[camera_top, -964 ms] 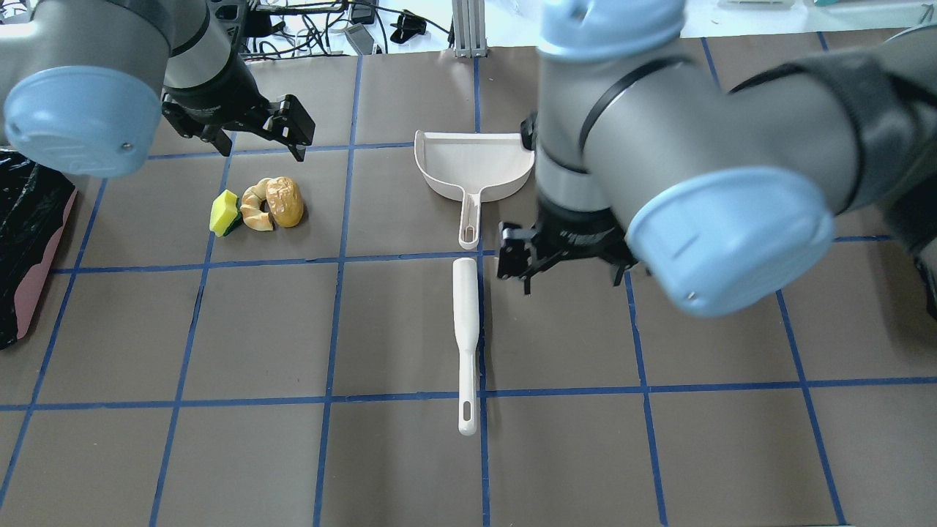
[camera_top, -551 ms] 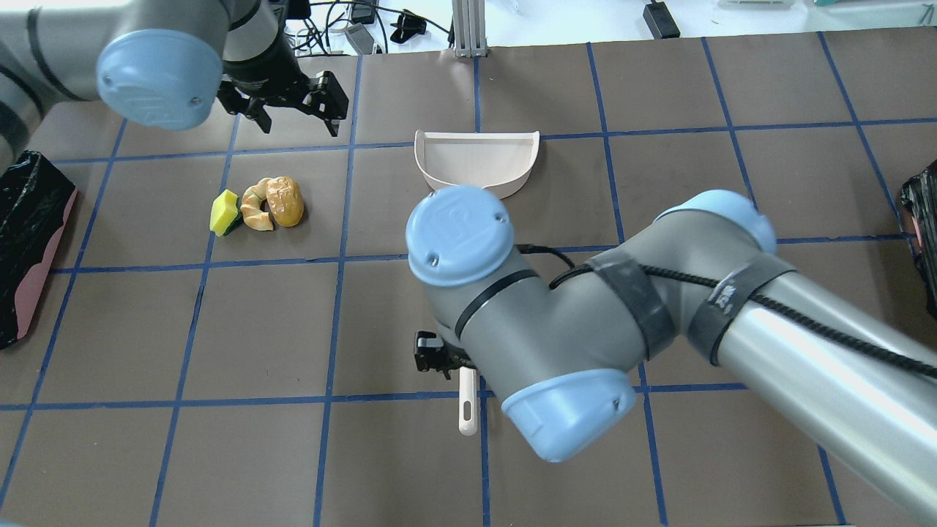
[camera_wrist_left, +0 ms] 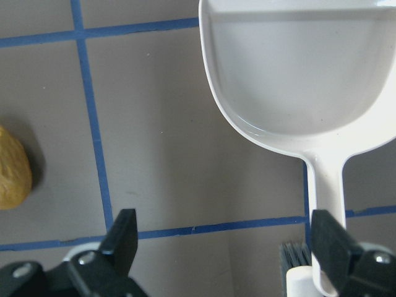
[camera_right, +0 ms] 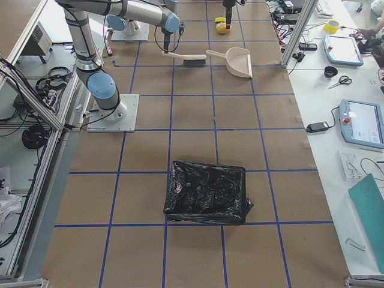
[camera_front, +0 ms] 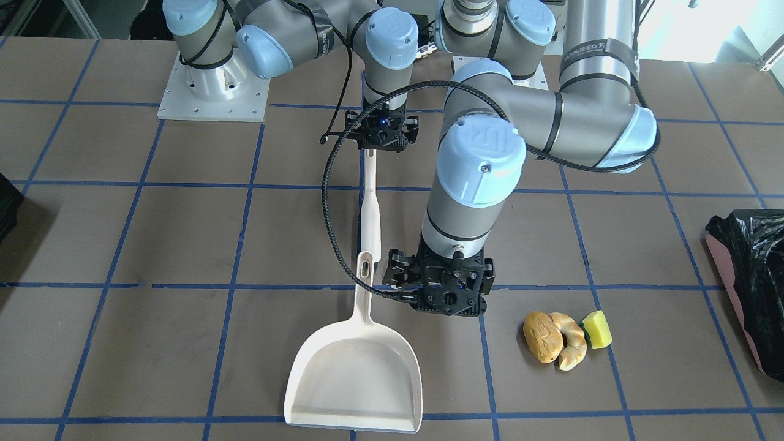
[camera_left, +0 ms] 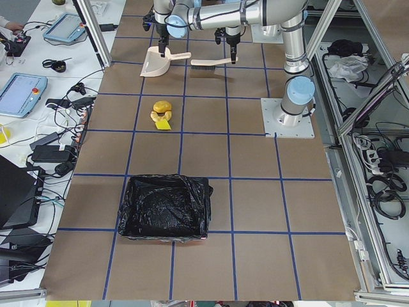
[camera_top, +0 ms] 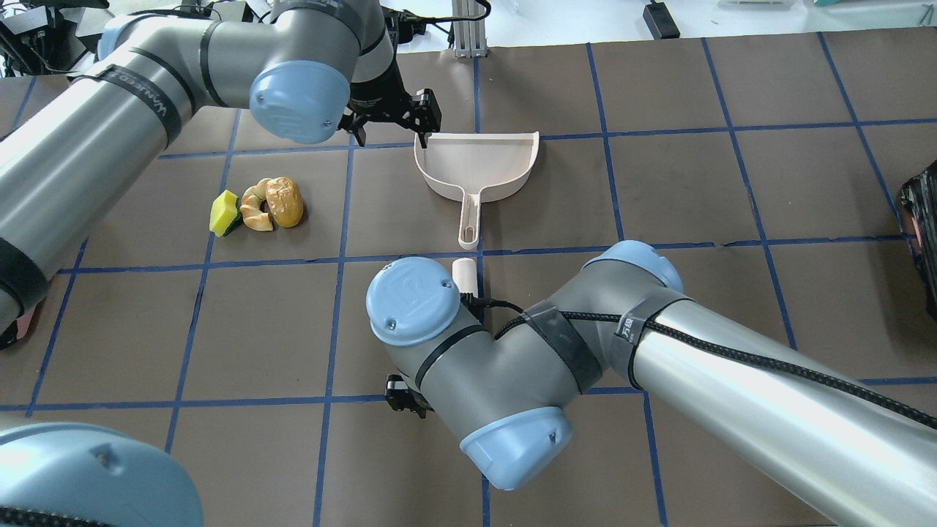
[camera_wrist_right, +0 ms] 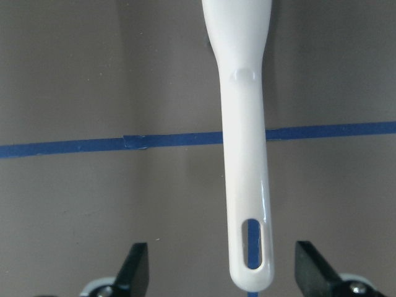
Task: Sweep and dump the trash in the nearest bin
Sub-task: 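Reach the right gripper to the brush handle while the left gripper reaches the dustpan handle, then grasp the dustpan handle with the left gripper while the right gripper grasps the brush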
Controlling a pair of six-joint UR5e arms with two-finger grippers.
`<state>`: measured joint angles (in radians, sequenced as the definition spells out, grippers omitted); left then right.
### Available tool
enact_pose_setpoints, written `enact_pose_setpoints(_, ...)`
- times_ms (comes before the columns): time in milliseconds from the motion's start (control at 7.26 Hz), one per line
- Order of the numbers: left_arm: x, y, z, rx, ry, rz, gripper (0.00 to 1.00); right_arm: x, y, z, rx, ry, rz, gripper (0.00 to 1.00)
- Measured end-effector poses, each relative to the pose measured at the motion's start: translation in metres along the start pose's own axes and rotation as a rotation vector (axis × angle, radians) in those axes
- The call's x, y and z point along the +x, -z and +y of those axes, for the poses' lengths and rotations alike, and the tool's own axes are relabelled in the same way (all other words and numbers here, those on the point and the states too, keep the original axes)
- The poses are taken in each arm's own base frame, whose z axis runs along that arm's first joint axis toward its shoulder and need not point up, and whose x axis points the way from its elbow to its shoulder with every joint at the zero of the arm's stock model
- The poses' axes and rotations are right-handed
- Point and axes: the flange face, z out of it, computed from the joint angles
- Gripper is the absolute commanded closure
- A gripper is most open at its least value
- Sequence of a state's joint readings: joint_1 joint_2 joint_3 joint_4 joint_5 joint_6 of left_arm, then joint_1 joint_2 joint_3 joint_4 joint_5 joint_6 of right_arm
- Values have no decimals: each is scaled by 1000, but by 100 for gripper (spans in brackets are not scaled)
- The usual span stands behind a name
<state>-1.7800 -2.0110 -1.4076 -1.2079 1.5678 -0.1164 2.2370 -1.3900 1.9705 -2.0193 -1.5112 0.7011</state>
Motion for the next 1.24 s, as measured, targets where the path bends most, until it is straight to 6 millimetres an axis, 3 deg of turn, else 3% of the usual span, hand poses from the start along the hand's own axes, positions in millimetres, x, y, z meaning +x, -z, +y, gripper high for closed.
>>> enact_pose_setpoints(551, 54, -43, 30, -88, 15, 30, 6, 16, -17, -6, -37, -2, 10, 32)
enact_pose_setpoints(827, 72, -65, 40, -135, 28, 64, 9, 19, -24, -4, -44, -5, 9, 54)
enact_pose_setpoints(1102, 86, -86, 50, -173, 6, 63, 10, 19, -25, -4, -39, -9, 0, 89)
enact_pose_setpoints(1240, 88, -91, 50, -170, 2, 64, 14, 19, -24, -4, -35, -11, -4, 95)
